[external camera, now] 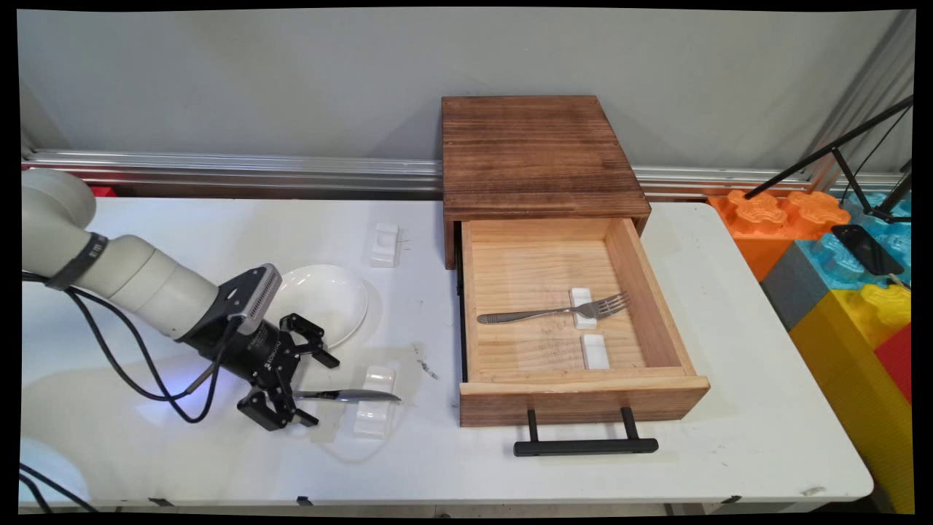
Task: Pick up the knife from the right of the white plate, then place the picked object into the drawer
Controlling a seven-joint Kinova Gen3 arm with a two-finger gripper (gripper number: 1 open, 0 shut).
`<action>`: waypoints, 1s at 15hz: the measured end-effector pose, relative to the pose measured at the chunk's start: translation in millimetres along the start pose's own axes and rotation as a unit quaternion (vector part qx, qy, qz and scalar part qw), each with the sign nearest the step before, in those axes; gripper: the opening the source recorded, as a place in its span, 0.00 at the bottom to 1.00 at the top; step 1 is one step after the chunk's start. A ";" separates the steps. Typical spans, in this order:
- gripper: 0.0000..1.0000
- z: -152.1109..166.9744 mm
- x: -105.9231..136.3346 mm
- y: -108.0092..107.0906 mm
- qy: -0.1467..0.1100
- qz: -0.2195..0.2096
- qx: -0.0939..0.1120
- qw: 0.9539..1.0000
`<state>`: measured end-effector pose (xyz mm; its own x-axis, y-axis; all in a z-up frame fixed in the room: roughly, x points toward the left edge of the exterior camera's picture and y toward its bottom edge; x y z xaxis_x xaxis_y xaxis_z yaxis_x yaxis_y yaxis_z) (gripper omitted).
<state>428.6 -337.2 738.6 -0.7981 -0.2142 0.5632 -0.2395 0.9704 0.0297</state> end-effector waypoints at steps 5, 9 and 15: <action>1.00 3.6 -0.4 0.0 -0.004 0.001 0.000 1.000; 0.00 4.4 -0.3 0.2 -0.006 0.003 -0.002 1.000; 0.00 0.3 -3.2 2.9 -0.011 -0.001 -0.006 1.000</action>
<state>430.3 -333.7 736.6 -0.8099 -0.2184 0.5444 -0.2346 0.9712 0.0406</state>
